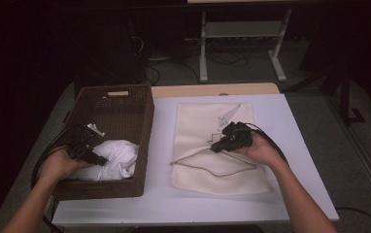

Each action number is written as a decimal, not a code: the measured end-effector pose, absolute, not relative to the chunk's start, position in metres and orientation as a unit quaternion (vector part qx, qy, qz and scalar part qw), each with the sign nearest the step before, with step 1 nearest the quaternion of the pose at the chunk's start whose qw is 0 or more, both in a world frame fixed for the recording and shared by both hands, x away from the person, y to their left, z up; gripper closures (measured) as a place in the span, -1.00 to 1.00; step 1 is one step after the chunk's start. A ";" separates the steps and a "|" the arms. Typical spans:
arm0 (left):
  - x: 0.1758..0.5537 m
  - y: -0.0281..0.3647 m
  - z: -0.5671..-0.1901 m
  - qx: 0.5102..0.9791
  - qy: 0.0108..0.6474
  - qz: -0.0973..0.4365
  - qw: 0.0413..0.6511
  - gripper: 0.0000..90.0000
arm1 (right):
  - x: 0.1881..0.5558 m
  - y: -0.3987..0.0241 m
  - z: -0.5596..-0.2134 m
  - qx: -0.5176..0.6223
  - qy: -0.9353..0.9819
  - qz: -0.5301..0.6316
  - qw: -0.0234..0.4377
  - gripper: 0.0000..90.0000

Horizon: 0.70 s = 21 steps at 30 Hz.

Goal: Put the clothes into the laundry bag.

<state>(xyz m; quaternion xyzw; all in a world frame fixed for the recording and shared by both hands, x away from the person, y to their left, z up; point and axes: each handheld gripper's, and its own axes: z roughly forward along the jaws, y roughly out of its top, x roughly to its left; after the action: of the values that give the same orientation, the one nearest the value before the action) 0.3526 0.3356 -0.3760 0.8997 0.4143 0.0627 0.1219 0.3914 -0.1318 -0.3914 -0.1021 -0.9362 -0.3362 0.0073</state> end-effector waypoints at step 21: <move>0.353 0.338 -0.373 0.897 0.419 0.057 0.126 0.28 | 0.391 -0.133 -0.390 -0.103 -0.936 -0.338 0.002 0.91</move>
<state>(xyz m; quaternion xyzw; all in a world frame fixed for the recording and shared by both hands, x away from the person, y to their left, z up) 0.3532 0.3376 -0.3727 0.8974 0.4189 0.0565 0.1263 0.3914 -0.1326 -0.3904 -0.1028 -0.9356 -0.3378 0.0020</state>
